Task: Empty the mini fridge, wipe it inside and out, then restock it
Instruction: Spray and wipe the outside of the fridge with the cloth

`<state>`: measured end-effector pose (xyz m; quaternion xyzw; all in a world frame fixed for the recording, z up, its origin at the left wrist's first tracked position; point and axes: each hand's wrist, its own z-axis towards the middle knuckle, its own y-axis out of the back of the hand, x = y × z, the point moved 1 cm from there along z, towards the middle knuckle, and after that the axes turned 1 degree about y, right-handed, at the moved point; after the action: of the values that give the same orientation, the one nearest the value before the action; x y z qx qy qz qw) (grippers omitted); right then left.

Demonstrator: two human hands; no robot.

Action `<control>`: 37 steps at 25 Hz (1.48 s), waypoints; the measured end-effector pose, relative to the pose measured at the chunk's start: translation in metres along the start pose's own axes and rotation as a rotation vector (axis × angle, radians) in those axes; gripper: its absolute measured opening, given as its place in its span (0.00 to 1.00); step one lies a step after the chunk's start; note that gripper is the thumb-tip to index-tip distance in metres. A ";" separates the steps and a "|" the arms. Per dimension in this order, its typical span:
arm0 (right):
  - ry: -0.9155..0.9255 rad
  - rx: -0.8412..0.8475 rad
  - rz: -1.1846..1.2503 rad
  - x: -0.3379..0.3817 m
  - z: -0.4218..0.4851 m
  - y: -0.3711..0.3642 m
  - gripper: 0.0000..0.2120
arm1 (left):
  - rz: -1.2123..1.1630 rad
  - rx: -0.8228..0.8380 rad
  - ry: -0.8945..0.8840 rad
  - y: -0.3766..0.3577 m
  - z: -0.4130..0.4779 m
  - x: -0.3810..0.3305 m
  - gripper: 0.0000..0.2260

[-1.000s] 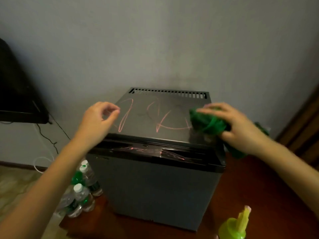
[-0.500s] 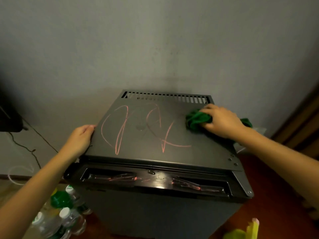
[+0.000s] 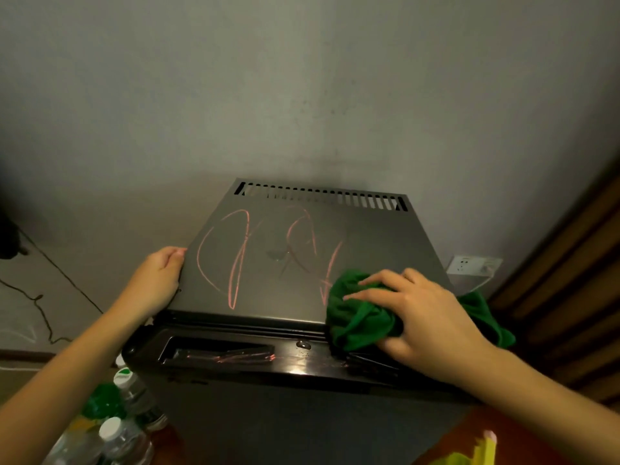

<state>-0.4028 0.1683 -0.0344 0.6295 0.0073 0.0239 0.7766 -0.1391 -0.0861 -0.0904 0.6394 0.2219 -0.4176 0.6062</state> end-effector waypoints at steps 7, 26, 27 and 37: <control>-0.249 0.038 -0.004 -0.088 0.176 -0.028 0.17 | 0.032 -0.026 -0.042 -0.001 0.007 0.001 0.14; -0.215 0.033 -0.018 -0.026 0.209 -0.037 0.19 | 0.016 -0.043 -0.053 -0.002 0.008 0.004 0.14; -0.273 0.043 -0.026 -0.037 0.235 -0.043 0.18 | 0.022 -0.045 -0.051 -0.002 0.008 0.003 0.14; 0.073 0.019 0.002 0.046 0.112 -0.023 0.24 | 0.018 -0.022 -0.049 -0.001 0.002 -0.001 0.15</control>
<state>-0.3513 0.0567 -0.0330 0.6356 0.0351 0.0475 0.7697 -0.1408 -0.0874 -0.0902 0.6245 0.2056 -0.4251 0.6221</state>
